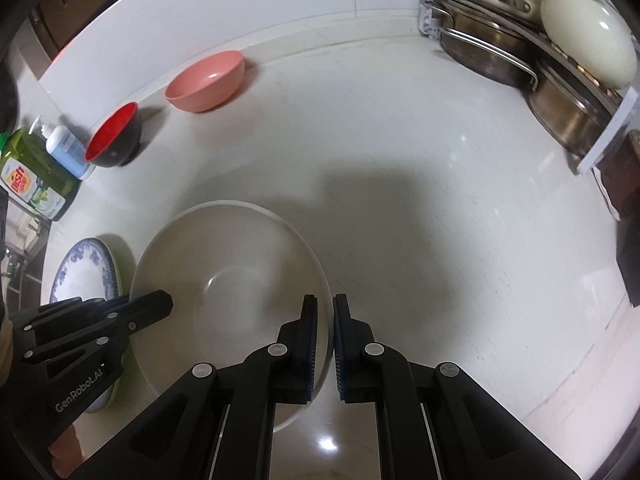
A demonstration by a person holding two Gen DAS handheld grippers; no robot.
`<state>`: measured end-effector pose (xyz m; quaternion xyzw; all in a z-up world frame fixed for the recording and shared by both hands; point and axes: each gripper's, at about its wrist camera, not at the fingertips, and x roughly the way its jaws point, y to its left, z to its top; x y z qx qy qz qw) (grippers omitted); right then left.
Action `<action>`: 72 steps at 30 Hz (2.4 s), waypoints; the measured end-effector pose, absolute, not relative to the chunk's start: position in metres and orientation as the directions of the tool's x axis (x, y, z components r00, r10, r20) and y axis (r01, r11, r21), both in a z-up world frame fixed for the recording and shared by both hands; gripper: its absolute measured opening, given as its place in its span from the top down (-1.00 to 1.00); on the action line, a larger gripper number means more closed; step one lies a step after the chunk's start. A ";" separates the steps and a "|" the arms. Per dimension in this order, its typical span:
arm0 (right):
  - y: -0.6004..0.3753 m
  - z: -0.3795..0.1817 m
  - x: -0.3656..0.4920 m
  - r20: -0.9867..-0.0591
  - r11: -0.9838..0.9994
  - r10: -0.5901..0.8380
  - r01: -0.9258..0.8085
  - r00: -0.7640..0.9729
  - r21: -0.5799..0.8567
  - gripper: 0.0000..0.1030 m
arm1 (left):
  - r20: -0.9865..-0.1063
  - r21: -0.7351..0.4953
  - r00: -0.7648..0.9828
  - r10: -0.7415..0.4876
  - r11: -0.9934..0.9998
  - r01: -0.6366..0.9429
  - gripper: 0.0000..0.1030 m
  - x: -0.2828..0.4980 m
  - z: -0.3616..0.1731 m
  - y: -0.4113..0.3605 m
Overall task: Organize plates and bowls
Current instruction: 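Lower the off-white bowl onto the blue-patterned plate stack with both tools, then open both tools and raise them off the off-white bowl, then move both tools to the pink bowl by the wall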
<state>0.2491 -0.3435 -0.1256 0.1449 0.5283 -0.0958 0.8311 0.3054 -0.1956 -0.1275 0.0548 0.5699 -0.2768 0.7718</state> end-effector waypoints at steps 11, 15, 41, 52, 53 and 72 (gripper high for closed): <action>-0.355 -0.138 0.244 -0.919 0.938 0.007 0.317 0.395 0.143 0.82 | -0.922 -0.237 0.164 -0.351 0.845 0.479 0.81 0.302 -0.138 -0.203; -0.355 -0.142 0.245 -0.922 0.938 0.016 0.313 0.387 0.147 0.82 | -0.924 -0.237 0.160 -0.347 0.850 0.471 0.81 0.303 -0.141 -0.202; -0.348 -0.117 0.243 -0.887 0.938 -0.021 0.317 0.460 0.142 0.29 | -0.884 -0.179 0.310 -0.350 0.866 0.467 -0.30 0.318 -0.110 -0.182; -0.335 -0.088 0.277 -0.841 0.949 -0.005 0.268 0.540 0.167 0.27 | -0.835 -0.075 0.446 -0.321 0.871 0.486 -0.37 0.350 -0.067 -0.159; -0.333 -0.086 0.280 -0.836 0.950 -0.003 0.262 0.549 0.168 0.27 | -0.830 -0.068 0.457 -0.319 0.872 0.484 -0.37 0.355 -0.063 -0.156; -0.313 -0.051 0.375 -0.775 0.969 0.025 0.176 0.631 0.175 0.27 | -0.796 -0.003 0.520 -0.310 0.861 0.509 -0.36 0.447 -0.028 -0.145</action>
